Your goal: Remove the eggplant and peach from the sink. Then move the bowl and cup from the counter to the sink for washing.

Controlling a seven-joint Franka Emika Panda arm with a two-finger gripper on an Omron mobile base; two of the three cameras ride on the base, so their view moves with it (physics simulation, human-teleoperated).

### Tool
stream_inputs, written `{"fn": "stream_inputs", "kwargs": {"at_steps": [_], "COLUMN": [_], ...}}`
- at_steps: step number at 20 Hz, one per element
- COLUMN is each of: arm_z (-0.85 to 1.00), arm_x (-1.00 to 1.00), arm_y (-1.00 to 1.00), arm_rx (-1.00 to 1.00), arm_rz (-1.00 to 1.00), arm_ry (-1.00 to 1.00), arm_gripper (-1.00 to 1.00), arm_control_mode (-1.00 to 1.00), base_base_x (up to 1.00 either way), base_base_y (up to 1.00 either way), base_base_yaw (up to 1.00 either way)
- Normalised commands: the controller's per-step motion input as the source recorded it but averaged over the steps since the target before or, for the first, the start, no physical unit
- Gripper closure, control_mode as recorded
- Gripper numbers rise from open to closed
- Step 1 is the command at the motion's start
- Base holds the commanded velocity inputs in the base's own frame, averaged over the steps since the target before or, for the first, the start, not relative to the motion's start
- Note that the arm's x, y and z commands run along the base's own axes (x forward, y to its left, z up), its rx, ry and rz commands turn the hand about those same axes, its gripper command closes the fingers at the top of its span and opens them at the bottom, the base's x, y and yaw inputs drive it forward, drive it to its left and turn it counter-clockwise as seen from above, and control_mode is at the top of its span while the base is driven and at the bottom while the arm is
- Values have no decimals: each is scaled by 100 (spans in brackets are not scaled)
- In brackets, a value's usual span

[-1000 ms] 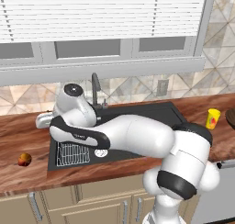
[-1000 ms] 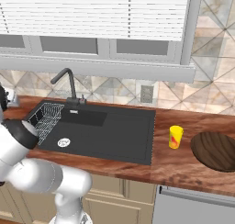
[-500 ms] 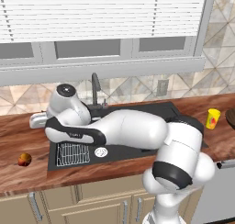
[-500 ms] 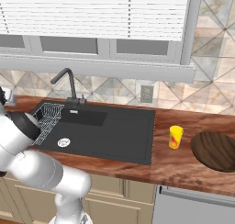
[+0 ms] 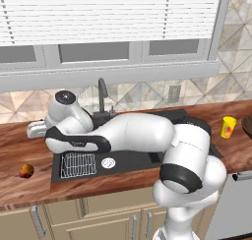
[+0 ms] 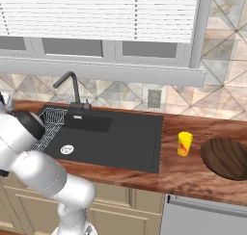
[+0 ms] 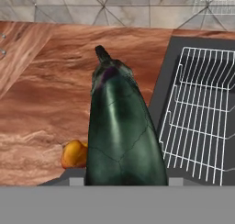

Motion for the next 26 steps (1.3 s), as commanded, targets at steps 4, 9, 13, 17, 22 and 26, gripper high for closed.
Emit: {"fn": "stream_inputs", "kwargs": {"at_steps": [4, 9, 13, 17, 22, 26], "arm_z": [-9, -10, -6, -7, -7, -8], "arm_x": [3, 1, 4, 5, 5, 8], "arm_y": [14, 11, 9, 10, 8, 7], "arm_rx": [0, 0, 0, 0, 0, 0], "arm_rz": [0, 0, 0, -1, -1, 0], "arm_ry": [0, 0, 0, 0, 4, 7], "arm_gripper": [100, 100, 100, 100, 100, 100], "arm_control_mode": [-100, -100, -100, -100, -100, -100], "base_base_x": [0, 0, 0, 0, 0, 0], "base_base_y": [0, 0, 0, 0, 0, 0], "base_base_yaw": [0, 0, 0, 0, 0, 0]}}
